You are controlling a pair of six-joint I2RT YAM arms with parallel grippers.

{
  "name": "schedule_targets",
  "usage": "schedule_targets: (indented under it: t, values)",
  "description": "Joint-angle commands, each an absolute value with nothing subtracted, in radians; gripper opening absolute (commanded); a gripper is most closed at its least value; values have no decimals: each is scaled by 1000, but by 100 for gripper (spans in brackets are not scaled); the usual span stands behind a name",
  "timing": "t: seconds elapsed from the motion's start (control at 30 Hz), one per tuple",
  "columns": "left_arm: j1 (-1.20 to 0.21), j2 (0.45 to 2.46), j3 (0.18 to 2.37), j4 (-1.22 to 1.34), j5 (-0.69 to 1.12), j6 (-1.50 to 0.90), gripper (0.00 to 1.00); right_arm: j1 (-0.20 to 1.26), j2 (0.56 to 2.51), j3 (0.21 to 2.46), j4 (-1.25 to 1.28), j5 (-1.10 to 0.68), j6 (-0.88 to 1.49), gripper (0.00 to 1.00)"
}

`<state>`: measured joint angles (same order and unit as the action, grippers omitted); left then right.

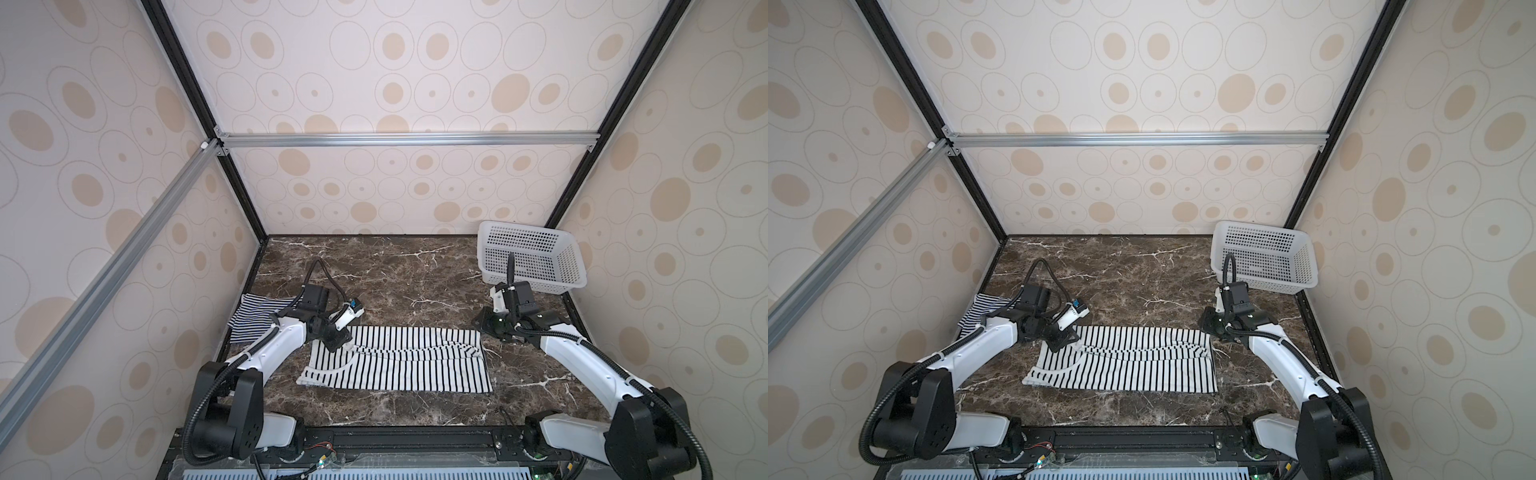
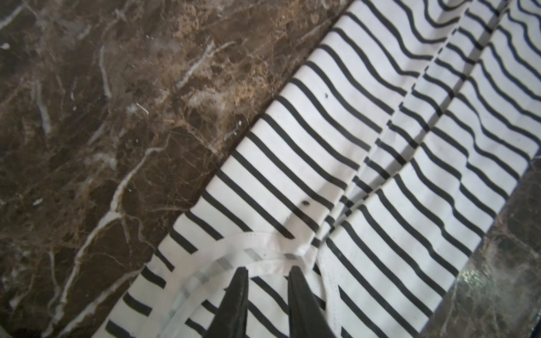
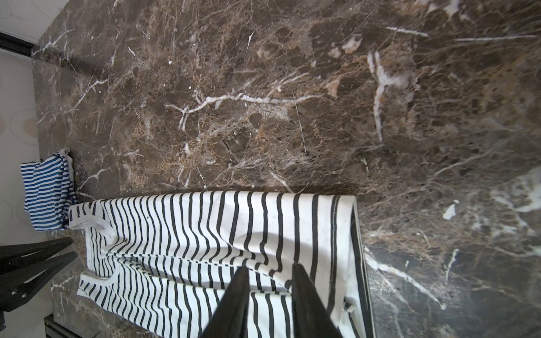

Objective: Fold and stack tank tops
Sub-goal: Fold the tank top at the center of the table, then smooth out the tank top at the center of the table.

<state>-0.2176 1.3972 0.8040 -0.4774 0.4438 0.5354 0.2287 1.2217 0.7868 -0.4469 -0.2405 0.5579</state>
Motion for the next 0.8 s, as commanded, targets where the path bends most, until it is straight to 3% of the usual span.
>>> schedule_targets:
  t: [0.0, 0.2, 0.47, 0.77]
  values:
    - [-259, 1457, 857, -431, 447, 492, 24, 219, 1242, 807, -437, -262, 586, 29]
    - [-345, 1552, 865, -394, 385, 478, 23, 250, 1357, 833, -430, -313, 630, 29]
    - [-358, 1555, 794, -388, 318, 506, 22, 355, 1485, 842, -483, -283, 620, 29]
    - [-358, 1505, 713, -383, 259, 537, 21, 396, 1452, 779, -536, -216, 637, 29]
